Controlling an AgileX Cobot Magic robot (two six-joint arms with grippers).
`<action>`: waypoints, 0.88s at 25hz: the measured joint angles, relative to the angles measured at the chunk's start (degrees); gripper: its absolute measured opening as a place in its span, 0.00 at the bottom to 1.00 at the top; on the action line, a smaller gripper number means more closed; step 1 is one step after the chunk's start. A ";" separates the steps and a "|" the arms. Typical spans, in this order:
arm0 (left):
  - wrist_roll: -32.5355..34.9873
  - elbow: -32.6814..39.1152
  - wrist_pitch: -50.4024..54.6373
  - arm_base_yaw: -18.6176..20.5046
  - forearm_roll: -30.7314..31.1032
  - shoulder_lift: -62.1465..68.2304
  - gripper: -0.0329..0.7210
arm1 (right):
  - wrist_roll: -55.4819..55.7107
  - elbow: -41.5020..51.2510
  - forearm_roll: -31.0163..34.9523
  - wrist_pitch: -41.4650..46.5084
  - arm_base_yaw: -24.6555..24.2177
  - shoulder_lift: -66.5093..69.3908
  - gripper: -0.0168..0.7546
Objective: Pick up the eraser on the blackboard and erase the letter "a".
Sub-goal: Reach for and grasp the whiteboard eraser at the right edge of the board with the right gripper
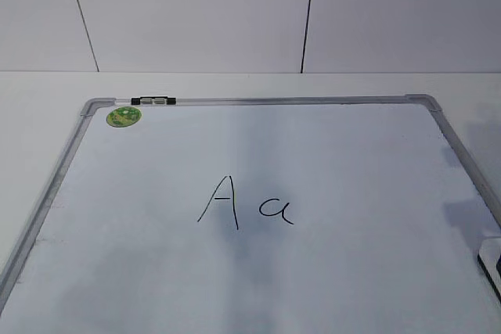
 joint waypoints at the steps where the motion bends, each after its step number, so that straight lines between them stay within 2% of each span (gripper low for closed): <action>1: 0.00 0.00 0.00 0.00 0.00 0.00 0.36 | 0.00 0.00 0.00 -0.09 0.00 0.43 0.90; 22: 0.00 0.00 0.00 0.00 0.00 0.00 0.36 | 1.01 0.00 0.00 -2.01 0.00 1.16 0.89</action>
